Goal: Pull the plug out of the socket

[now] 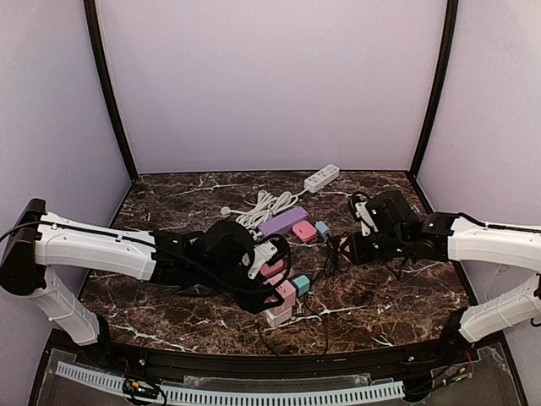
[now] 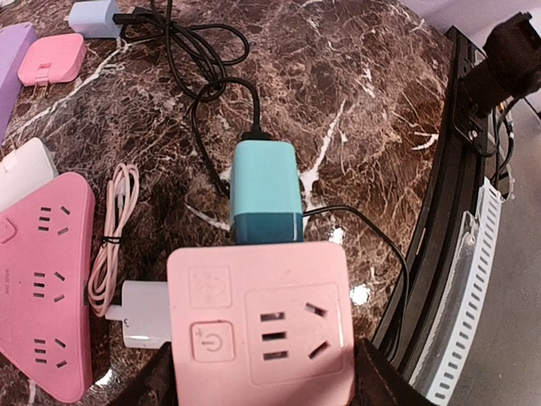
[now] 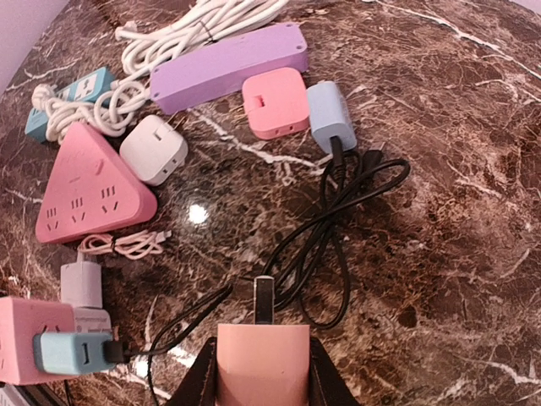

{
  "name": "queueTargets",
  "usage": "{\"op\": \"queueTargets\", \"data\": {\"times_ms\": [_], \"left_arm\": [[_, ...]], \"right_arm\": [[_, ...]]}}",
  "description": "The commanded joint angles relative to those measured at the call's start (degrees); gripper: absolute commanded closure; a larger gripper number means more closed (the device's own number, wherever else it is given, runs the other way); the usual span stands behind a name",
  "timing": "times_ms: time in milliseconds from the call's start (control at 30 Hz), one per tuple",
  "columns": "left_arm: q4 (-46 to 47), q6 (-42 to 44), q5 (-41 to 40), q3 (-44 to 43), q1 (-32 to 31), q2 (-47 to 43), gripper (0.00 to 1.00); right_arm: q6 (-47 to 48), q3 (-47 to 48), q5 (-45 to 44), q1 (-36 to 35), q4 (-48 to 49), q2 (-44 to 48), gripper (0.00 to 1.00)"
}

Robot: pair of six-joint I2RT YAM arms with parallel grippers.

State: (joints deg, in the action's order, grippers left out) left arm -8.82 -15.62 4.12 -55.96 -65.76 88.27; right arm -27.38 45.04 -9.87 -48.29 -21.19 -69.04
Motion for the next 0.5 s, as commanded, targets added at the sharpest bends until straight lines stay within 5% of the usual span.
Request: {"op": "queueTargets", "data": {"times_ms": [0,167,467], "left_arm": [[-10.0,6.7,2.7,-0.7,0.5,1.2,0.84],[-11.9,9.4,5.2,-2.7,0.6,3.0,0.83],[-12.7,9.2,6.2,-4.4,1.1,3.9,0.74]], "right_arm": [[3.3,-2.4,9.1,7.5,10.3,-1.9,1.0],[4.5,-1.4,18.0,13.2,16.5,-9.6,1.0],[4.4,2.1,20.7,16.1,18.4,-20.7,0.96]]}}
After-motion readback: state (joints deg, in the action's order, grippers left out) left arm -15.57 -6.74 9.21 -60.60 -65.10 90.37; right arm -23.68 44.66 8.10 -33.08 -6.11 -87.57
